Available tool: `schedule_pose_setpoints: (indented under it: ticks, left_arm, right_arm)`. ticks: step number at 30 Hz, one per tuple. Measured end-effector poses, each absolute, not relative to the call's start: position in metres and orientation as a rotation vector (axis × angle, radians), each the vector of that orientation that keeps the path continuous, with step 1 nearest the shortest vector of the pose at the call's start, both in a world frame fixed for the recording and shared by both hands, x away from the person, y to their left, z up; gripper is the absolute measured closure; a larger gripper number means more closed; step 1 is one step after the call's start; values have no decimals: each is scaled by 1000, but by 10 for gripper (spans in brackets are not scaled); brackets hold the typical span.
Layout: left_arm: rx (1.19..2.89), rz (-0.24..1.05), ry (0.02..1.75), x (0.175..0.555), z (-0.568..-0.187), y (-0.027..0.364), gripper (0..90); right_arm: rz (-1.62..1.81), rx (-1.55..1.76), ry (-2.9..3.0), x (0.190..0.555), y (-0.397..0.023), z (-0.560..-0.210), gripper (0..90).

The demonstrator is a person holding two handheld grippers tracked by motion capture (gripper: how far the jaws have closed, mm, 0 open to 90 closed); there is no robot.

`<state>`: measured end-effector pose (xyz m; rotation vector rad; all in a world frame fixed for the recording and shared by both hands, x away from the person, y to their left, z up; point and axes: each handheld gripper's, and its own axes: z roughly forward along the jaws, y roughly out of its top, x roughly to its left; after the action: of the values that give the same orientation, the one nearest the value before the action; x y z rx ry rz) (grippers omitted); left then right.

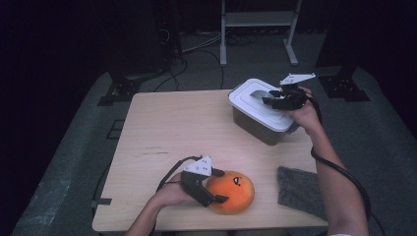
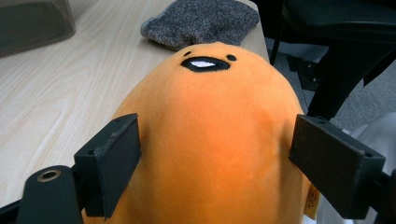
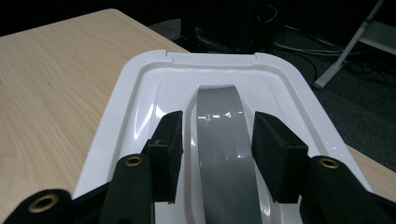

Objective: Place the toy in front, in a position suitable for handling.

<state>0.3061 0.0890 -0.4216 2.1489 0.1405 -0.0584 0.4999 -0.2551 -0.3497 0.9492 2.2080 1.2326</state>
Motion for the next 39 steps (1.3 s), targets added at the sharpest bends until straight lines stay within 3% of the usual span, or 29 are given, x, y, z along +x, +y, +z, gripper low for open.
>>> schedule_pose_setpoints:
  ticks: [16, 39]
  left_arm:
    - [2153, -59, 134, 306, -421, 89, 157]
    - [2150, -50, 134, 304, -422, 88, 157]
  right_arm:
    - [1240, 928, 2223, 500, -255, -351, 650]
    - [1320, 785, 2323, 474, -240, -353, 654]
